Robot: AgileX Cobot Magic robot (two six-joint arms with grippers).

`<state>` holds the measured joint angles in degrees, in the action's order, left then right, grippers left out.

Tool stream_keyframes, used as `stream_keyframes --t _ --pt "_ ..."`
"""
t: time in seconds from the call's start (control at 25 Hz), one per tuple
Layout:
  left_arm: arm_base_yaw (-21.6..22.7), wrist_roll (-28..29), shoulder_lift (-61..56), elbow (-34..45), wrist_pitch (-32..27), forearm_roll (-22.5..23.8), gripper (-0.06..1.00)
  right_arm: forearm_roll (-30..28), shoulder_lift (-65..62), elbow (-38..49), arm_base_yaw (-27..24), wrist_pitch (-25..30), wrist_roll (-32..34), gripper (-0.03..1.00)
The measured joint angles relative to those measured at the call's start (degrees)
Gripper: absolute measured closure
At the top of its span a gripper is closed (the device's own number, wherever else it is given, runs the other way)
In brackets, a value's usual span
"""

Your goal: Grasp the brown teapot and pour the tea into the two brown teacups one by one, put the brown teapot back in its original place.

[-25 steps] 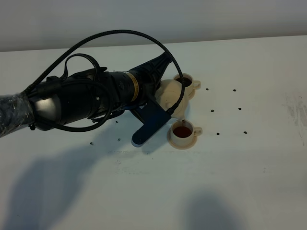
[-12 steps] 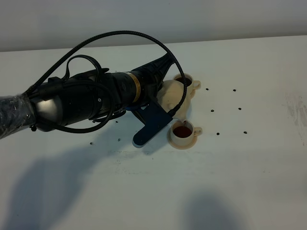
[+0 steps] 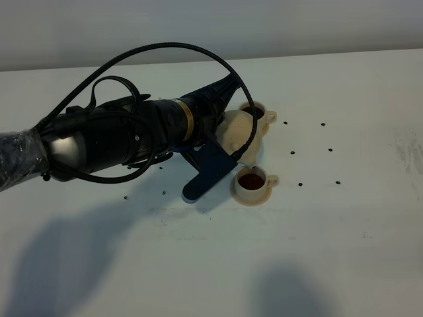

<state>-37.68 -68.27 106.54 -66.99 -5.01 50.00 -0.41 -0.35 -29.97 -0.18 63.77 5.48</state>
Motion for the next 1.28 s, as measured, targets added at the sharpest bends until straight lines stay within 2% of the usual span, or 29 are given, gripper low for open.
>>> stream_keyframes --t 1.28 --pt "0.00 0.20 -0.68 0.00 1.34 2.97 0.85 0.00 0.00 0.00 0.00 0.00 0.00 0.47"
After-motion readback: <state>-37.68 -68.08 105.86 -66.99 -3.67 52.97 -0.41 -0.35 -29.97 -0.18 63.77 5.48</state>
